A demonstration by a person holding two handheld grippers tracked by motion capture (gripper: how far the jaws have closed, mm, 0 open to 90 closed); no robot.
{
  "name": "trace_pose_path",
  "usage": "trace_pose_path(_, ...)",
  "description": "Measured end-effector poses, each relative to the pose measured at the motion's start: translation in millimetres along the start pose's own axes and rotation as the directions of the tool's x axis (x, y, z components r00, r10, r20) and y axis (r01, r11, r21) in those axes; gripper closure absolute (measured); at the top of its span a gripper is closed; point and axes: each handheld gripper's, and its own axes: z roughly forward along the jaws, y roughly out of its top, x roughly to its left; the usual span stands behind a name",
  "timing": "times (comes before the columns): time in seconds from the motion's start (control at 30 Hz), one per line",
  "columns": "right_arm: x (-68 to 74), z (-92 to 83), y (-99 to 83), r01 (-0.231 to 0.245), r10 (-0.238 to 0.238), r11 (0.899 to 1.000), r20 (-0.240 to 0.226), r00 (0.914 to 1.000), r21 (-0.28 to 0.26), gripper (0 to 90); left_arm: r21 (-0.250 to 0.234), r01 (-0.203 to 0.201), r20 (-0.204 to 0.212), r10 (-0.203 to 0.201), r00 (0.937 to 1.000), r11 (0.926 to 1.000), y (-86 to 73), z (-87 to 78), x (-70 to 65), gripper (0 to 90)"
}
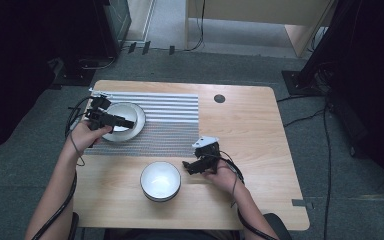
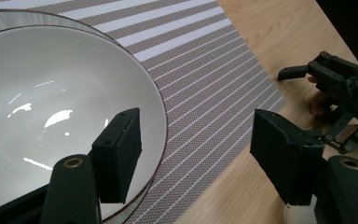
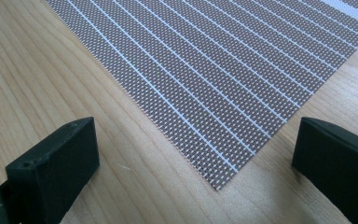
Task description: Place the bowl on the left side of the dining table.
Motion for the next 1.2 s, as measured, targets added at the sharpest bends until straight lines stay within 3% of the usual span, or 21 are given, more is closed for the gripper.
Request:
trace_pose_path(0.47, 0.0, 0.0, 0.0, 0.001, -0.001, 1.000, 0.000, 1.0000, 0.000, 0.0, 0.027, -0.046, 0.016, 0.046, 0.9988, 0.9985, 4.6, 14.9, -16.9, 32.6)
trace_pose_path(0.6, 0.2, -0.2, -0.2, -0.001, 0.001, 1.000, 0.002, 1.0000, 0.000, 0.0, 0.029, -0.062, 0.051, 0.060, 0.9969, 0.9976, 4.5, 21.9, -20.0, 32.5)
trace_pose_path(0.83, 0.2, -0.2, -0.2, -0.001, 0.001, 1.000, 0.002, 1.0000, -0.001, 0.0, 0.037, -0.079, 0.062, 0.076, 0.9951, 0.9962, 2.3, 29.7, -24.5, 32.5)
trace_pose_path(1.0, 0.2, -0.2, -0.2, -0.001, 0.001, 1.000, 0.002, 1.0000, 0.000, 0.0, 0.040, -0.108, 0.064, 0.105, 0.9924, 0.9934, 1.2, 37.2, -29.3, 32.5)
trace_pose_path(1.1, 0.2, -0.2, -0.2, -0.001, 0.001, 1.000, 0.002, 1.0000, -0.001, 0.0, 0.031, -0.148, 0.058, 0.146, 0.9876, 0.9885, -0.2, 43.2, -34.7, 32.5)
trace_pose_path(1.2, 0.2, -0.2, -0.2, -0.001, 0.001, 1.000, 0.002, 1.0000, -0.001, 0.0, 0.030, -0.156, 0.064, 0.154, 0.9861, 0.9873, -0.8, 45.9, -37.1, 32.5)
